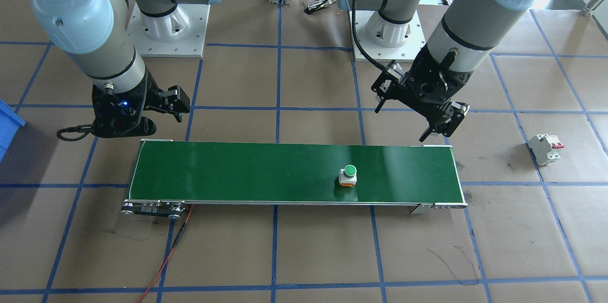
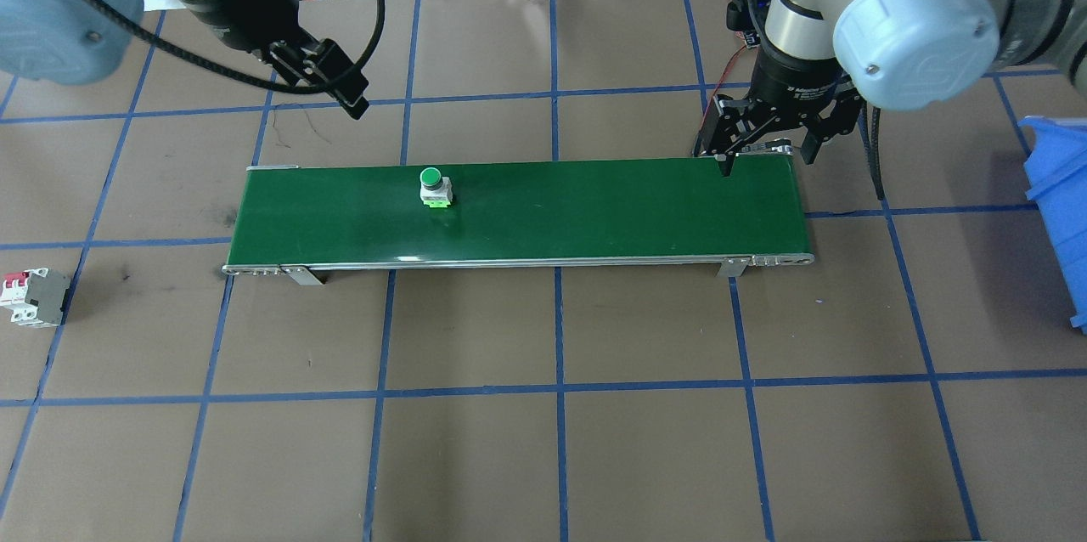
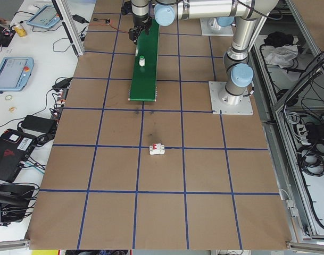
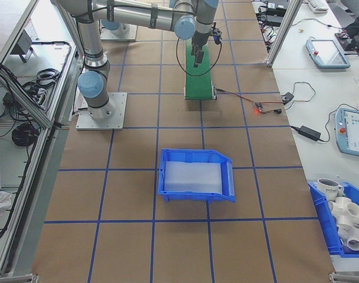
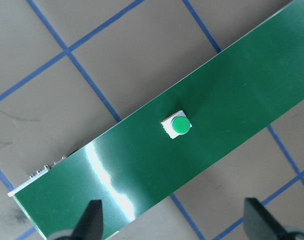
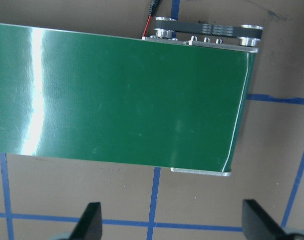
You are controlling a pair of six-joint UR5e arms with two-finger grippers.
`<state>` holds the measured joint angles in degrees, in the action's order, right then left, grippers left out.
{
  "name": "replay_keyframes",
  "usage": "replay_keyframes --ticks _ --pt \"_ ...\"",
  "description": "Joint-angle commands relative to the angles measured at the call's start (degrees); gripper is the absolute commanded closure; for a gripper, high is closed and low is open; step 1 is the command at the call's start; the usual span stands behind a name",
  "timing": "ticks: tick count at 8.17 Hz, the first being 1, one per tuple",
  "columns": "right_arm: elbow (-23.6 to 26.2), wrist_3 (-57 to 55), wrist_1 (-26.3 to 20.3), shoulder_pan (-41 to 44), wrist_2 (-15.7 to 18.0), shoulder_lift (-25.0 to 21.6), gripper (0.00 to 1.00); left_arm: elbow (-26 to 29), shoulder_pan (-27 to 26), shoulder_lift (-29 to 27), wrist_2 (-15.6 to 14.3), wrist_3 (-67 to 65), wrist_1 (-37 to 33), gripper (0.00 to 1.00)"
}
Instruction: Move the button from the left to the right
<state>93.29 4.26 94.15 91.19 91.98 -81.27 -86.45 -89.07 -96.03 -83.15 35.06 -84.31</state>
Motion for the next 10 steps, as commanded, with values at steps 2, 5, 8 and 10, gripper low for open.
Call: replay_keyframes --ticks 2,5,8,10 --pt "5.92 -0.12 14.18 -0.13 -0.74 5.69 0.0 9.62 -1.46 0.67 -1.29 -33.11 -12.26 0.0" --pt "9.1 0.49 16.06 -2.5 -9.86 4.29 0.0 9.37 -1.55 2.52 -7.02 -33.38 -12.46 0.0" --pt "9.19 -7.2 17.03 -2.77 -14.01 3.32 0.0 9.37 -1.55 3.05 -6.59 -33.39 -12.37 0.0" --pt "9.28 -9.08 18.25 -2.68 -14.1 3.23 0.0 9.63 -1.46 2.87 -6.93 -33.39 -12.37 0.0"
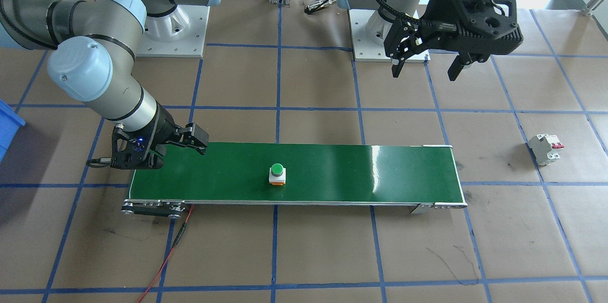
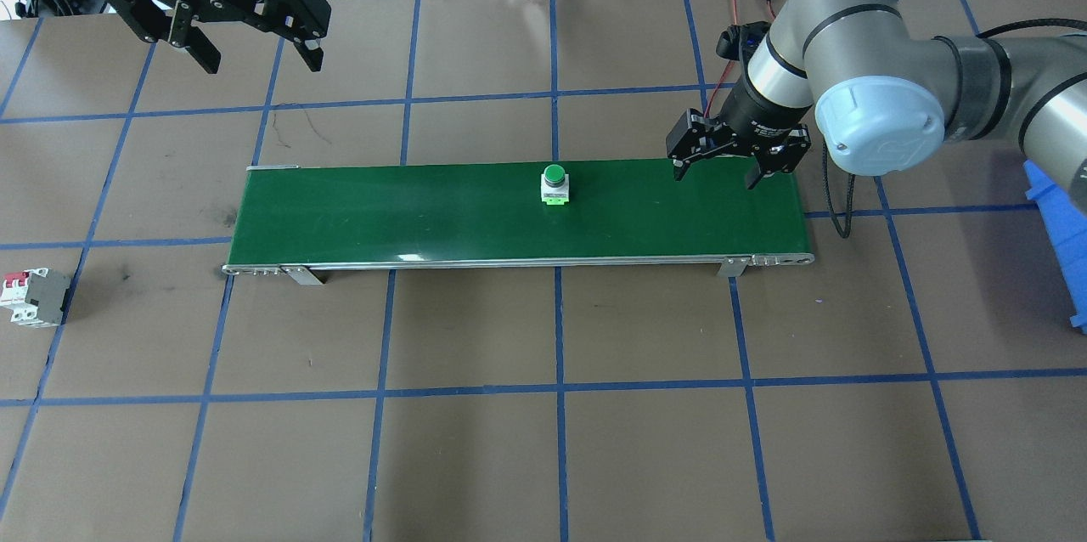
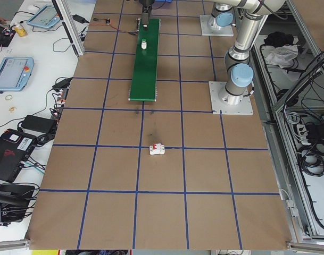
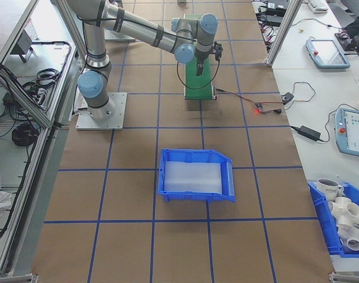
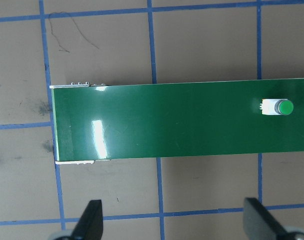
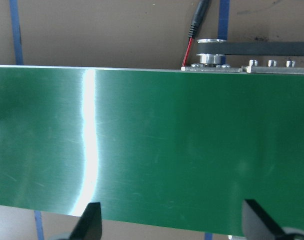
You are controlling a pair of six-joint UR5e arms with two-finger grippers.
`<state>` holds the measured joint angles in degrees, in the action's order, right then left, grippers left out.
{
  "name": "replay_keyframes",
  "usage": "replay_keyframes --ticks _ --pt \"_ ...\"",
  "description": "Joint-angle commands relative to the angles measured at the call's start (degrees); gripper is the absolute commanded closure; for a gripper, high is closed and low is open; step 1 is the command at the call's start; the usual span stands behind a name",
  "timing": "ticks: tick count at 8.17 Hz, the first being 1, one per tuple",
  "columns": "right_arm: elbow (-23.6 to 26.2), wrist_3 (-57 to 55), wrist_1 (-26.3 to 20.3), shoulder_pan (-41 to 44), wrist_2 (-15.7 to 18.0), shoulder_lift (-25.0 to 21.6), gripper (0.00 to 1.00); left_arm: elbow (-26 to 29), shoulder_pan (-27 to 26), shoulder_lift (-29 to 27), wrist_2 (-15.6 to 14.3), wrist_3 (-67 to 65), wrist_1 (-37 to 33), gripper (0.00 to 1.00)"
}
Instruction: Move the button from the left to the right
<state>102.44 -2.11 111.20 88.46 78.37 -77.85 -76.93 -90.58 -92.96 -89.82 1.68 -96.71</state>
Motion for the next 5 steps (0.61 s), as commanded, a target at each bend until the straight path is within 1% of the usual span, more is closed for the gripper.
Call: replay_keyframes --ticks 1,2,3,4,5 --pt "0.04 -4.38 1.74 0.13 -0.58 -0.02 0.0 -0.23 0.06 -0.12 -0.27 -0.01 0.03 0.0" --pt "0.04 -4.92 3.14 0.4 -0.58 0.42 0.0 -0.23 0.06 -0.03 -0.18 -0.01 0.03 0.0" --pt "0.12 -5.53 3.76 0.49 -2.76 0.68 0.0 -0.23 0.06 -0.03 -0.26 -0.01 -0.06 0.0" --pt "-0.05 -6.32 3.76 0.57 -3.91 0.86 0.0 -0.23 0.06 -0.03 -0.09 -0.01 0.02 0.0" --pt "-0.14 -6.33 4.46 0.58 -3.92 1.38 0.0 -0.23 0.06 -0.03 -0.26 -0.01 0.03 0.0"
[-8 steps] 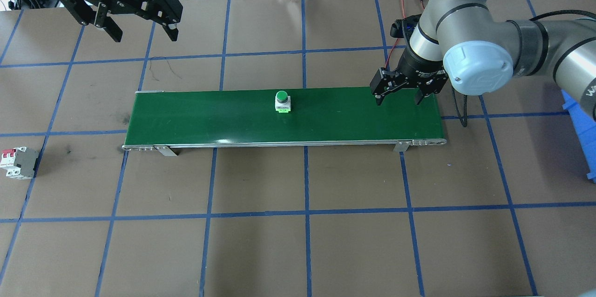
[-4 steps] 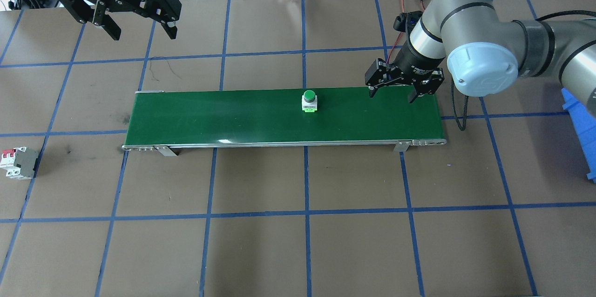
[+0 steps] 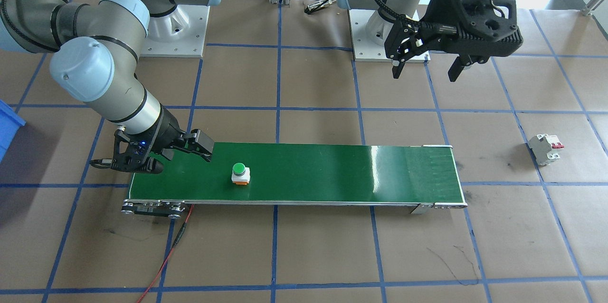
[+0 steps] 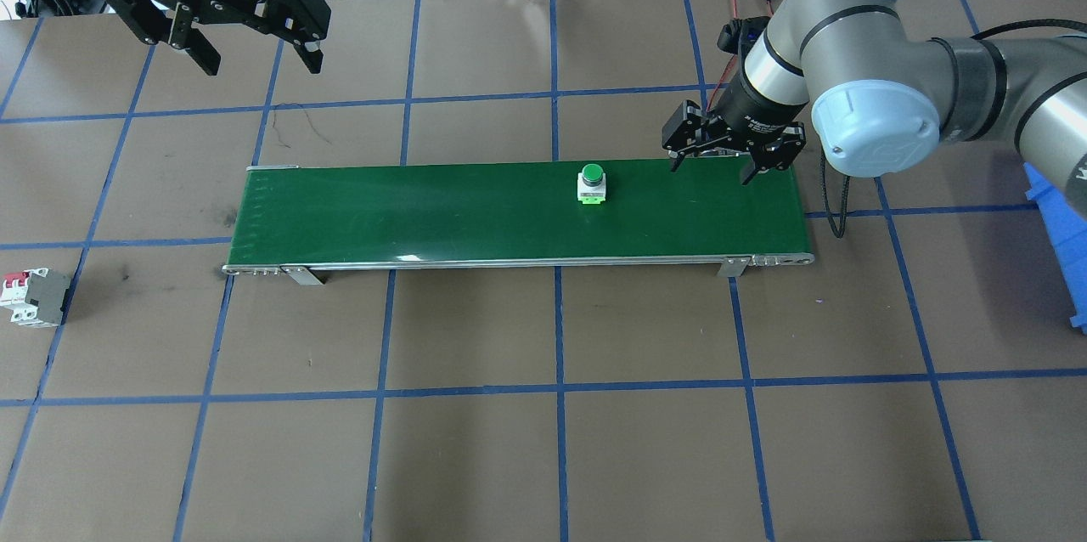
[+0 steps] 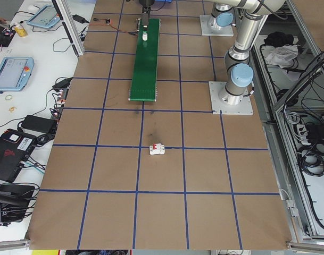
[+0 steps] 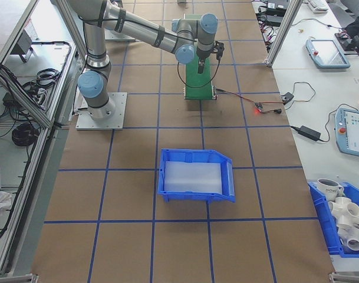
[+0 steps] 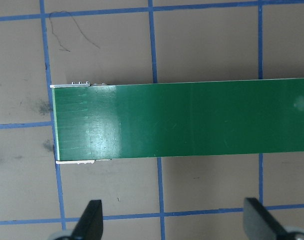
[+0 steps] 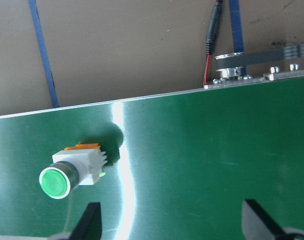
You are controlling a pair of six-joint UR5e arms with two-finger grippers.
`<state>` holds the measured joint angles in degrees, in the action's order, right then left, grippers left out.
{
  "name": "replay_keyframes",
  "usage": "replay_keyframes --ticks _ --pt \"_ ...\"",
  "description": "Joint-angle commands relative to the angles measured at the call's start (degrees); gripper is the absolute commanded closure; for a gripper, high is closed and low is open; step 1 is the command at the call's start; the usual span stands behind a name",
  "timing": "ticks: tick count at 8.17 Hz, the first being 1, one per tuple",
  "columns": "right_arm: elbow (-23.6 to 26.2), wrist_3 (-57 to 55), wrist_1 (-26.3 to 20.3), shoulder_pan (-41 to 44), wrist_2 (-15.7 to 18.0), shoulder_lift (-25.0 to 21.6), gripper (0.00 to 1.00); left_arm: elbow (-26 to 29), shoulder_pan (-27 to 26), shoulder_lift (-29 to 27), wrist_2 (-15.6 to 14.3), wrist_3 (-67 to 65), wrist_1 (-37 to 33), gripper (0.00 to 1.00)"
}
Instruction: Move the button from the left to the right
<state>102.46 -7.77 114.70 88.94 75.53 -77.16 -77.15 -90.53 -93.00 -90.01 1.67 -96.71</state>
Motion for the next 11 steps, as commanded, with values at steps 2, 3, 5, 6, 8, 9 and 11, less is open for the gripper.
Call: replay_keyframes --ticks 2,3,5,6,8,9,11 --pt "-0.16 -0.58 2.1 0.09 -1.17 2.45 0.0 -0.11 0.0 0.28 0.09 0.09 0.03 0.0" --pt "-0.07 0.29 2.02 0.09 -0.91 3.33 0.0 -0.11 0.0 0.28 -0.08 0.17 0.03 0.0" --pt "0.02 3.96 1.67 0.01 0.23 4.21 0.0 -0.19 0.0 0.36 -0.17 0.26 0.03 0.0" --pt "0.1 6.86 1.4 0.0 3.45 5.17 0.09 -0.02 0.0 0.54 -0.17 0.26 0.03 0.0" --pt "0.02 11.69 1.23 -0.52 10.84 5.45 0.83 0.16 0.09 0.36 -0.17 0.61 0.12 0.0" --pt "-0.07 12.59 0.79 -0.61 12.7 5.27 1.0 0.25 0.17 0.28 -0.17 0.7 0.21 0.0" --pt "-0.86 14.87 1.14 -3.58 12.8 4.57 1.0 0.25 0.17 0.1 -0.17 0.79 0.38 0.0"
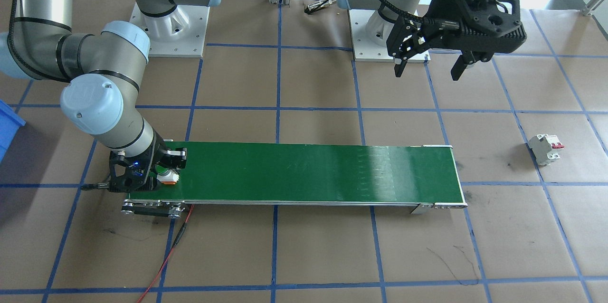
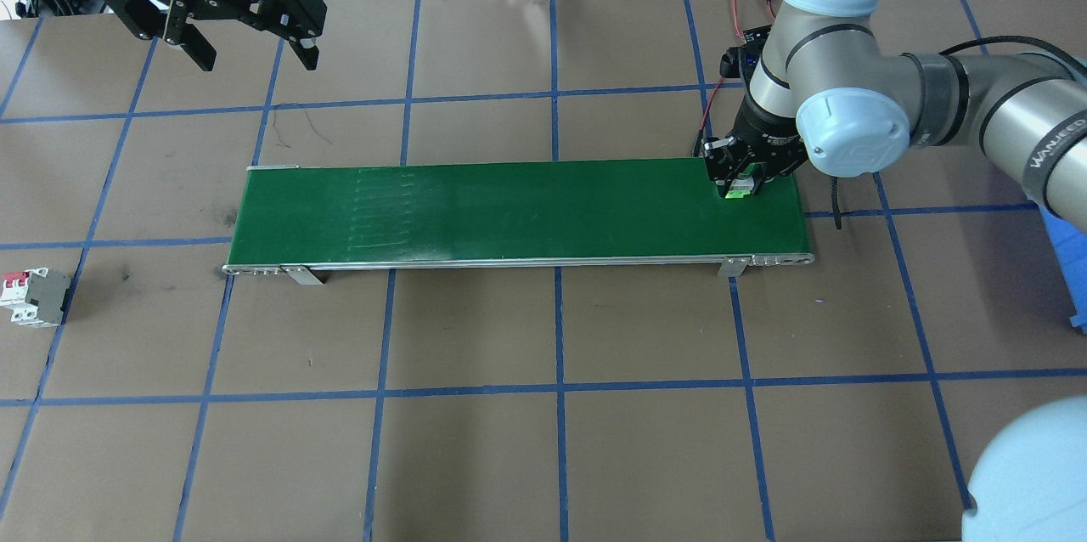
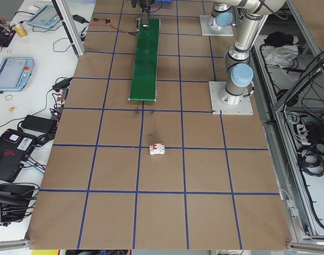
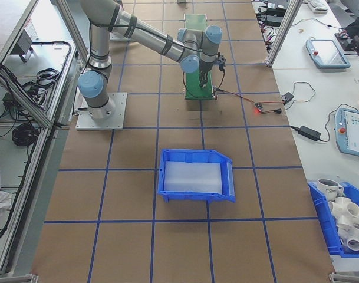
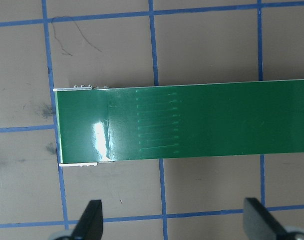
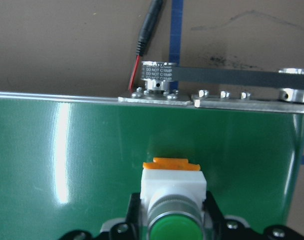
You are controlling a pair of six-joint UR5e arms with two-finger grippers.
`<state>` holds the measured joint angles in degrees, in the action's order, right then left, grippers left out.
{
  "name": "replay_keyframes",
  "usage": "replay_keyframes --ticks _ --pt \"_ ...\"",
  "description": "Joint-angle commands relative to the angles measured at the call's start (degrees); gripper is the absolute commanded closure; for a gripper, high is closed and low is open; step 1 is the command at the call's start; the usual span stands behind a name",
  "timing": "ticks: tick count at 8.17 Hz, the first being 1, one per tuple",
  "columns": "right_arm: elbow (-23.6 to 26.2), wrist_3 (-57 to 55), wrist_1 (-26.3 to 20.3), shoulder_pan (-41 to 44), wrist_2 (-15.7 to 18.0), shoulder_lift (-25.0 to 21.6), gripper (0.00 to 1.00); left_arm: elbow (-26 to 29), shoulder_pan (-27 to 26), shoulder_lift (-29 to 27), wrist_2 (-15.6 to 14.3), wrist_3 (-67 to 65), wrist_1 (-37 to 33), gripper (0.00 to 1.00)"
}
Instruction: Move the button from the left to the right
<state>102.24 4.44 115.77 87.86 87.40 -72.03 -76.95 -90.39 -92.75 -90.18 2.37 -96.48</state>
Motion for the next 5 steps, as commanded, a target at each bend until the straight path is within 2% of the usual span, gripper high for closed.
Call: replay_keyframes --ticks 1,2,3,4,5 --pt "-1.68 7.2 0.07 -5.04 0.93 -1.09 1.0 0.04 0.12 -0.24 0.0 0.09 0.24 0.0" --pt "-3.52 14.03 -0.54 -7.85 0.84 -1.79 1.0 0.04 0.12 -0.41 0.0 0.09 0.33 0.0" --pt "-3.8 25.76 -0.63 -11.1 2.41 -2.76 1.0 0.22 0.12 -0.76 -0.09 0.09 0.42 0.0" --pt "-3.8 35.1 -3.68 -14.87 6.86 -4.59 1.0 0.22 0.12 -0.94 -0.09 0.09 0.42 0.0" --pt "-3.89 46.77 -6.23 -19.78 7.69 -7.05 1.0 0.22 0.12 -1.03 -0.09 0.18 0.42 0.0"
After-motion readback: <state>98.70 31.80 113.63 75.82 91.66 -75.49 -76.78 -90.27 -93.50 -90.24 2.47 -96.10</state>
